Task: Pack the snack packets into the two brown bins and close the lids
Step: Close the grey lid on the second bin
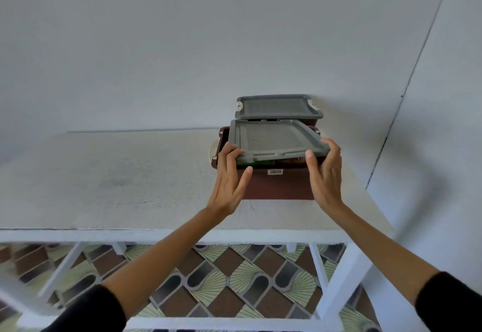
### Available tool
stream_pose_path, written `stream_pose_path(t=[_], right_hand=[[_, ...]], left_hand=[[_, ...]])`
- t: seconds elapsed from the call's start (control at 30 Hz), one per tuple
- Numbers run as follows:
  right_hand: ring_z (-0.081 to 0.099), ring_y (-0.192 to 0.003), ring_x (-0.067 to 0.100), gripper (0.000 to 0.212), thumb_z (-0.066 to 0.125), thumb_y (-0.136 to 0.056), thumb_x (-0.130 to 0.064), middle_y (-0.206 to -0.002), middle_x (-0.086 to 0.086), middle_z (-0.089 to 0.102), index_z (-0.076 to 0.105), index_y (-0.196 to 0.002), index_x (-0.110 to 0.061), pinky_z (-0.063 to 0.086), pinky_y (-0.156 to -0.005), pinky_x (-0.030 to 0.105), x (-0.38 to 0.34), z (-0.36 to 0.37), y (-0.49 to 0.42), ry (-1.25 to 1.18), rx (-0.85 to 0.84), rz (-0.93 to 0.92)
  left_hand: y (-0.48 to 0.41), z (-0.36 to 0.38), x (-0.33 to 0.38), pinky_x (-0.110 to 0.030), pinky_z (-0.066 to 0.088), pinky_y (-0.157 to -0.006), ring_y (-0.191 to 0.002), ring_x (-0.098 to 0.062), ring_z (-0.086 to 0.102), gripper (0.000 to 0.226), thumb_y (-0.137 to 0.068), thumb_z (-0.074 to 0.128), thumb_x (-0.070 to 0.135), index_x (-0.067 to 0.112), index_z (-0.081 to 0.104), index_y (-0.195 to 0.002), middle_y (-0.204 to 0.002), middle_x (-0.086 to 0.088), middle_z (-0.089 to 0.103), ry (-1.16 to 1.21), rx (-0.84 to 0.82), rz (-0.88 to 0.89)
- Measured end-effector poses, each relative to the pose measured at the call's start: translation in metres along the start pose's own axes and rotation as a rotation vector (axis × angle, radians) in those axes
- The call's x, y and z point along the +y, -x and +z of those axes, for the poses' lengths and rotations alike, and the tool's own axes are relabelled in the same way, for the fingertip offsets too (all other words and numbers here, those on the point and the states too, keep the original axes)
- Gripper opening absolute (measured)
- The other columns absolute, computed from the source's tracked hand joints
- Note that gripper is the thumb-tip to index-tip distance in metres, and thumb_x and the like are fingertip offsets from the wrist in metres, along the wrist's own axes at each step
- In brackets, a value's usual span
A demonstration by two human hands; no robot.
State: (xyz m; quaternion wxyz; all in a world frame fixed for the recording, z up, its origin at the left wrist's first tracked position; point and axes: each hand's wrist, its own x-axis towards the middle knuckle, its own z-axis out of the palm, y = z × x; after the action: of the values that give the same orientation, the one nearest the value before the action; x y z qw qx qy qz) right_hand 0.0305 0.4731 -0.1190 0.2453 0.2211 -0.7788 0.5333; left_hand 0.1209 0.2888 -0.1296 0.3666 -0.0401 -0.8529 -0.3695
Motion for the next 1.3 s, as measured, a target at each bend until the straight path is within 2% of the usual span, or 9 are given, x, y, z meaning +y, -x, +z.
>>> stream_pose_path(t=[0.07, 0.2, 0.3, 0.5, 0.67, 0.83, 0.93, 1.07, 1.3], right_hand=[[0.04, -0.12, 0.023, 0.07, 0.033, -0.083, -0.059, -0.132, 0.01, 0.041, 0.035, -0.132, -0.01, 0.038, -0.096, 0.032, -0.005, -0.003, -0.002, -0.035, 0.003, 0.028], [0.038, -0.12, 0.017, 0.074, 0.03, -0.08, -0.062, -0.132, 0.008, 0.039, 0.035, -0.133, -0.011, 0.031, -0.095, 0.023, -0.02, -0.016, -0.005, -0.087, 0.011, 0.031], [0.037, -0.122, 0.016, 0.074, 0.028, -0.08, -0.062, -0.132, 0.008, 0.037, 0.036, -0.133, -0.012, 0.03, -0.098, 0.024, -0.023, -0.026, -0.002, -0.092, 0.029, 0.034], [0.032, -0.126, 0.019, 0.075, 0.025, -0.079, -0.065, -0.136, 0.009, 0.035, 0.037, -0.132, -0.014, 0.025, -0.102, 0.028, -0.012, -0.017, 0.029, 0.028, -0.058, 0.041], [0.035, -0.125, 0.027, 0.067, 0.026, -0.083, -0.059, -0.132, 0.014, 0.039, 0.043, -0.128, -0.012, 0.029, -0.108, 0.046, 0.006, -0.01, 0.038, 0.186, -0.08, 0.013], [0.03, -0.129, 0.022, 0.06, 0.022, -0.092, -0.056, -0.136, 0.011, 0.043, 0.06, -0.117, -0.018, 0.027, -0.108, 0.042, 0.019, -0.021, 0.013, 0.325, -0.195, -0.176], [0.044, -0.127, 0.025, 0.073, 0.008, -0.094, -0.059, -0.128, 0.006, 0.058, 0.066, -0.113, -0.02, 0.023, -0.11, 0.045, 0.024, -0.028, 0.004, 0.364, -0.292, -0.291], [0.054, -0.119, 0.021, 0.067, 0.011, -0.096, -0.054, -0.118, -0.001, 0.066, 0.068, -0.111, -0.023, 0.017, -0.11, 0.049, 0.014, -0.024, 0.014, 0.444, -0.312, -0.397], [0.054, -0.115, 0.015, 0.06, 0.014, -0.098, -0.051, -0.12, -0.005, 0.066, 0.065, -0.116, -0.026, 0.02, -0.108, 0.045, -0.014, -0.007, 0.044, 0.439, -0.378, -0.518]], left_hand=[[-0.002, 0.004, 0.008, -0.048, 0.031, -0.108, -0.131, -0.029, 0.029, 0.046, -0.093, 0.034, 0.041, 0.007, 0.039, -0.122, -0.129, -0.004, 0.03, 0.003, 0.041, 0.004], [-0.004, 0.015, 0.03, -0.042, 0.034, -0.107, -0.124, -0.017, 0.03, 0.04, -0.092, 0.032, 0.044, 0.016, 0.038, -0.119, -0.124, 0.009, 0.023, 0.056, 0.155, -0.035], [-0.001, 0.021, 0.035, -0.04, 0.03, -0.111, -0.13, -0.016, 0.026, 0.033, -0.091, 0.032, 0.047, 0.027, 0.034, -0.117, -0.123, 0.018, 0.021, 0.095, 0.128, -0.045], [-0.005, 0.023, 0.021, -0.046, 0.033, -0.107, -0.114, -0.006, 0.032, 0.049, -0.09, 0.028, 0.048, 0.013, 0.043, -0.119, -0.121, 0.008, 0.027, 0.021, 0.245, -0.169], [0.0, 0.021, 0.009, -0.049, 0.008, -0.116, -0.131, -0.02, 0.029, 0.064, -0.087, 0.023, 0.054, 0.011, 0.038, -0.132, -0.137, -0.006, 0.03, -0.274, 0.188, -0.182], [0.01, 0.018, 0.003, -0.048, -0.005, -0.115, -0.138, -0.018, 0.02, 0.077, -0.081, 0.014, 0.058, 0.01, 0.028, -0.14, -0.146, -0.005, 0.021, -0.33, 0.106, -0.244], [0.008, 0.01, -0.002, -0.048, -0.004, -0.115, -0.138, -0.02, 0.02, 0.078, -0.08, 0.012, 0.056, 0.011, 0.024, -0.142, -0.147, -0.006, 0.02, -0.33, 0.109, -0.26], [0.005, -0.004, -0.011, -0.049, 0.001, -0.116, -0.136, -0.022, 0.022, 0.074, -0.081, 0.014, 0.053, 0.013, 0.023, -0.143, -0.146, -0.007, 0.022, -0.342, 0.092, -0.241], [0.0, -0.033, -0.037, -0.048, 0.008, -0.117, -0.139, -0.027, 0.018, 0.078, -0.082, 0.015, 0.056, 0.011, 0.014, -0.145, -0.149, -0.013, 0.019, -0.33, 0.067, -0.312]])
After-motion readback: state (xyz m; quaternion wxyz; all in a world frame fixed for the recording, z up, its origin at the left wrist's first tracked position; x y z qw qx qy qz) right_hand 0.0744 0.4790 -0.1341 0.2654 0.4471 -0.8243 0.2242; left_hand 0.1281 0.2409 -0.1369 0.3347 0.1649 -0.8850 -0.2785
